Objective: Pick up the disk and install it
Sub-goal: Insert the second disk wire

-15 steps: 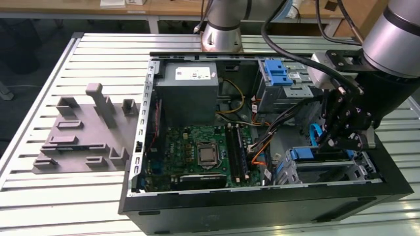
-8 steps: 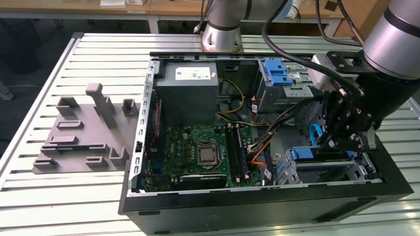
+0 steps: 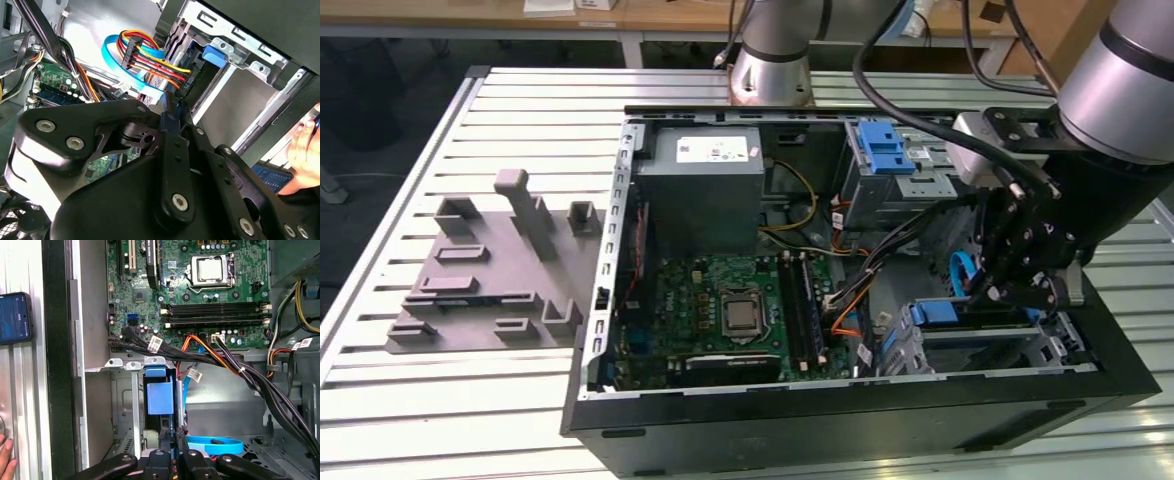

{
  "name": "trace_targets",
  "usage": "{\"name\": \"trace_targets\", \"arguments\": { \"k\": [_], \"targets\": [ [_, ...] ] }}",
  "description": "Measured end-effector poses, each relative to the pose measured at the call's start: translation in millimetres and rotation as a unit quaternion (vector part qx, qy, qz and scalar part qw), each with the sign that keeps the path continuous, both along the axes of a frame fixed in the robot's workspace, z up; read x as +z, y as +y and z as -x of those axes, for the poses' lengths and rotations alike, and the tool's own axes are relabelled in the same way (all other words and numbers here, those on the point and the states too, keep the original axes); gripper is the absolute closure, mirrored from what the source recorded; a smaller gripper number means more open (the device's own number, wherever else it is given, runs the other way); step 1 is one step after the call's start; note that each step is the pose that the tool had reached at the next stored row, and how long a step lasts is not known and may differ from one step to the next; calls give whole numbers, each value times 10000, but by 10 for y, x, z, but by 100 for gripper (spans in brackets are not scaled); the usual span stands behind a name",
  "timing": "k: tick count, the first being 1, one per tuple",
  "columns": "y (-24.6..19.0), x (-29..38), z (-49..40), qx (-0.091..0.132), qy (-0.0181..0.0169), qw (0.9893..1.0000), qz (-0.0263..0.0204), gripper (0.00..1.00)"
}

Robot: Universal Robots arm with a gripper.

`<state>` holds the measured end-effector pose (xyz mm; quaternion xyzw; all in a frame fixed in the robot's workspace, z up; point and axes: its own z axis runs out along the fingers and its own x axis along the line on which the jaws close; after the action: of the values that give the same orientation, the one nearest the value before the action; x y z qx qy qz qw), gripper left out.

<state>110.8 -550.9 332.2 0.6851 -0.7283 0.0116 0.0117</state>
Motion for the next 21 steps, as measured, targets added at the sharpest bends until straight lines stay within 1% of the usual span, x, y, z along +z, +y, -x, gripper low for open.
{"name": "trace_targets", "arguments": {
  "k": [7,15,17,18,21],
  "targets": [
    [-4,-27,0,0,0,10000,1,84],
    [-4,-37,0,0,-1,10000,-3,84],
    [-5,-35,0,0,0,10000,-3,83],
    [-5,-25,0,0,0,10000,-1,76],
    [-5,2,0,0,2,10000,-1,76]
  ]
}}
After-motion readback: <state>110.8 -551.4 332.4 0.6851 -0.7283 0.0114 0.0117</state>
